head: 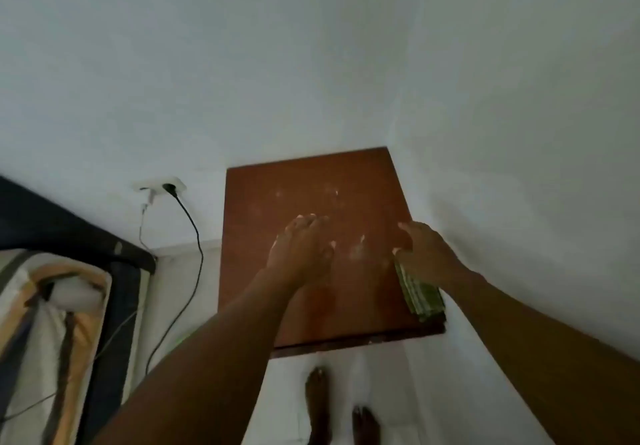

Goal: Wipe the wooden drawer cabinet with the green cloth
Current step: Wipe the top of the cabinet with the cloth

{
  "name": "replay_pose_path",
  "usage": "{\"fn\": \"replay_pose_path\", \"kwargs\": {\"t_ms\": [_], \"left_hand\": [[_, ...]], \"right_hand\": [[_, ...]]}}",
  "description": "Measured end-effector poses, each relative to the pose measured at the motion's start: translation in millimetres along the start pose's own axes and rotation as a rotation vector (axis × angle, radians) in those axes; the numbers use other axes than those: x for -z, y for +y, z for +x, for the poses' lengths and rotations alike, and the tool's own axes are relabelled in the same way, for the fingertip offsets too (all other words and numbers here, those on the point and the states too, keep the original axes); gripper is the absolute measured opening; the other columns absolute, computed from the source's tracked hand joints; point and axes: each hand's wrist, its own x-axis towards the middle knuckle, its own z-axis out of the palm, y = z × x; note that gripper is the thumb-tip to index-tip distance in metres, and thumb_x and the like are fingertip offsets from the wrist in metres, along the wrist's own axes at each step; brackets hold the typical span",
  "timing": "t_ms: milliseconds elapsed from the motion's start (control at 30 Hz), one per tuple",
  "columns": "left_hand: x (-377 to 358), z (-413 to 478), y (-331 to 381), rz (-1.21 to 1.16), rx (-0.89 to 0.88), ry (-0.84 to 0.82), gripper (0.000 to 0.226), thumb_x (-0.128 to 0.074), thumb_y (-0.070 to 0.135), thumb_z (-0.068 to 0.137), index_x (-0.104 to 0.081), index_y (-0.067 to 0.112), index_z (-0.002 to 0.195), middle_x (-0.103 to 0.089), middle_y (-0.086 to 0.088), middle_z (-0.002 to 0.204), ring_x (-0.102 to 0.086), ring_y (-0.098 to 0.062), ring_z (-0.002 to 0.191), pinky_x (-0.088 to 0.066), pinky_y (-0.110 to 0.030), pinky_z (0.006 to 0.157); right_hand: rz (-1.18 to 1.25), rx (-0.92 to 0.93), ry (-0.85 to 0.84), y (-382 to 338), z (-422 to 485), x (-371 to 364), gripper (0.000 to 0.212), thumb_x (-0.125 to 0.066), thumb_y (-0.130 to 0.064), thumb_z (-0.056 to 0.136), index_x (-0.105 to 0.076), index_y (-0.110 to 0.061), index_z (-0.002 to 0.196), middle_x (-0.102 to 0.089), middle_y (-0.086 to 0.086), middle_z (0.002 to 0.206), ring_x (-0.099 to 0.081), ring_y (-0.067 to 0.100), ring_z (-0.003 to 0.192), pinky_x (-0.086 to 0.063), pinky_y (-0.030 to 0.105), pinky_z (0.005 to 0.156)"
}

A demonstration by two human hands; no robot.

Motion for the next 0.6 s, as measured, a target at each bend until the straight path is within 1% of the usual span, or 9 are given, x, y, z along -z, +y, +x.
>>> {"fn": "replay_pose_path", "kwargs": {"t_ms": [33,100,133,233,267,333,433,500,600], "left_hand": [[-20.5,1.7,-6.5,0.019,0.019,-0.052,0.060,-0.050,0.042,0.099,-0.030,0.023,0.153,-0.030,-0.004,0.161,-0.024,-0.025,0.149,-0.027,-0.045,0.119],[-64.5,13.5,-23.5,0.041,0.048,-0.088,0.061,-0.047,0.042,0.100,-0.027,0.022,0.154,-0.025,-0.005,0.163,-0.019,-0.025,0.151,-0.023,-0.045,0.120],[-83.3,14.8,-30.5,0.053,0.052,-0.117,0.060,-0.046,0.041,0.101,-0.027,0.022,0.154,-0.024,-0.005,0.163,-0.017,-0.025,0.151,-0.020,-0.045,0.121],[-125.7,32.1,-43.4,0.061,0.016,-0.074,0.057,-0.044,0.040,0.100,-0.030,0.021,0.152,-0.024,-0.008,0.163,-0.016,-0.028,0.151,-0.017,-0.045,0.121],[-134.6,39.9,-47.6,0.063,0.002,-0.053,0.057,-0.043,0.041,0.100,-0.031,0.021,0.152,-0.023,-0.008,0.163,-0.016,-0.028,0.152,-0.016,-0.046,0.122],[-149.1,56.1,-57.5,0.092,-0.023,-0.032,0.057,-0.038,0.043,0.100,-0.032,0.021,0.153,-0.023,-0.007,0.164,-0.015,-0.027,0.152,-0.017,-0.046,0.123],[-156.8,76.7,-70.7,0.098,-0.041,0.015,0.061,-0.031,0.047,0.098,-0.033,0.021,0.154,-0.022,-0.006,0.165,-0.014,-0.025,0.153,-0.017,-0.044,0.123],[-155.3,88.3,-81.5,0.112,-0.053,0.004,0.062,-0.029,0.048,0.098,-0.029,0.023,0.155,-0.016,-0.003,0.166,-0.009,-0.022,0.154,-0.012,-0.041,0.123],[-148.0,107.1,-95.8,0.138,-0.100,-0.004,0.064,-0.025,0.049,0.099,-0.024,0.023,0.157,-0.010,0.000,0.167,-0.004,-0.020,0.154,-0.008,-0.039,0.123]], "right_hand": [[-0.025,-0.051,-0.009,16.0,-1.0,-19.6,0.064,-0.059,-0.033,0.094,-0.032,-0.023,0.151,-0.028,0.003,0.160,-0.029,0.024,0.146,-0.031,0.045,0.117],[-0.108,-0.056,0.078,53.1,4.8,-57.7,0.064,-0.055,-0.030,0.094,-0.031,-0.017,0.152,-0.028,0.007,0.160,-0.025,0.025,0.147,-0.025,0.043,0.120],[-0.151,-0.028,0.113,71.0,3.5,-76.5,0.064,-0.052,-0.030,0.093,-0.031,-0.014,0.152,-0.028,0.009,0.159,-0.025,0.027,0.147,-0.022,0.041,0.121],[-0.227,0.057,0.208,112.0,7.6,-119.6,0.070,-0.049,-0.031,0.091,-0.028,-0.006,0.153,-0.022,0.015,0.161,-0.020,0.031,0.149,-0.020,0.039,0.120],[-0.230,0.089,0.257,116.8,9.0,-128.1,0.071,-0.049,-0.032,0.091,-0.027,-0.005,0.153,-0.021,0.016,0.161,-0.019,0.031,0.150,-0.020,0.040,0.120],[-0.221,0.128,0.347,120.4,15.0,-142.5,0.066,-0.046,-0.028,0.093,-0.029,-0.004,0.152,-0.024,0.015,0.161,-0.019,0.029,0.150,-0.023,0.044,0.120],[-0.178,0.169,0.473,120.3,25.8,-152.5,0.053,-0.039,-0.013,0.092,-0.044,-0.001,0.144,-0.039,0.015,0.154,-0.031,0.031,0.145,-0.034,0.053,0.113],[-0.121,0.224,0.491,120.3,34.1,-151.9,0.052,-0.034,-0.006,0.091,-0.050,-0.003,0.140,-0.043,0.012,0.151,-0.035,0.028,0.144,-0.036,0.055,0.112],[-0.013,0.275,0.458,105.4,63.4,-140.3,0.054,-0.033,0.001,0.090,-0.049,-0.007,0.141,-0.043,0.006,0.152,-0.032,0.020,0.146,-0.034,0.048,0.116]]}}
